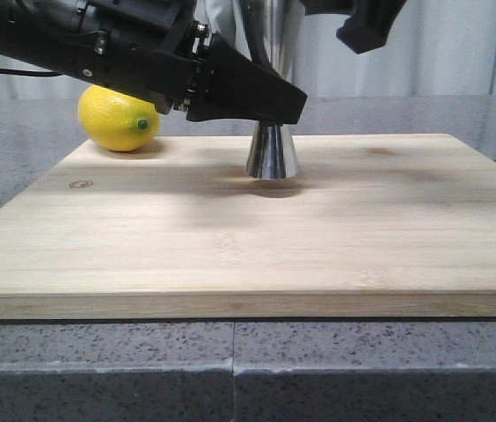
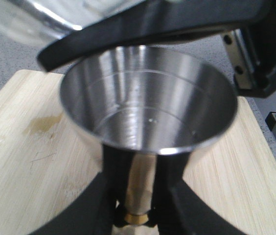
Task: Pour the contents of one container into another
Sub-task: 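Tilt the beaker with the right gripper, pouring liquid into the jigger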
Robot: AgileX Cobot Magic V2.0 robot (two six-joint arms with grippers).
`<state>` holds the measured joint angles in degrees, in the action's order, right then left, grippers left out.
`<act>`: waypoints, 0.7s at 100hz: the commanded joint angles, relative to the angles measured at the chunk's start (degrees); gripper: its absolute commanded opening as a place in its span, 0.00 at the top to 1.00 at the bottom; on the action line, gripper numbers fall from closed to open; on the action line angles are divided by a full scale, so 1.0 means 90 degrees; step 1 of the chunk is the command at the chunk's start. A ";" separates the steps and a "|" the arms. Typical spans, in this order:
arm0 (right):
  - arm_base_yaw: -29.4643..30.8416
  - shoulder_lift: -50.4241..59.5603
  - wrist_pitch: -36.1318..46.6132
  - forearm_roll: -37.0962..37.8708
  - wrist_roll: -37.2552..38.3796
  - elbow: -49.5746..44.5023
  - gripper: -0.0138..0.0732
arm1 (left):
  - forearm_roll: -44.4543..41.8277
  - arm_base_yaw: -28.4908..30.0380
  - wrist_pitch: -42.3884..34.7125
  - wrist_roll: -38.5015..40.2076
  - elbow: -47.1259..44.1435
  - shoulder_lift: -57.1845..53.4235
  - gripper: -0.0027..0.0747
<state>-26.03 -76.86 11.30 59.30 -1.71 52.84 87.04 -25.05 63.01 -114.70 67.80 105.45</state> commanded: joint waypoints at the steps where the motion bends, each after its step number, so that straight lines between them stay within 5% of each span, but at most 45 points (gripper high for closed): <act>1: -0.0011 0.0226 0.0185 0.0152 -0.0014 0.0221 0.56 | 0.0556 -0.0071 0.0347 0.0070 0.0200 -0.0325 0.83; 70: -0.0011 0.0226 0.0057 0.0666 -0.0014 0.0221 0.56 | 0.0556 -0.0071 0.0362 0.0070 0.0200 -0.0325 0.83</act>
<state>-26.03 -76.86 10.02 64.27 -1.71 52.98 86.83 -25.05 63.01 -114.48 67.80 105.45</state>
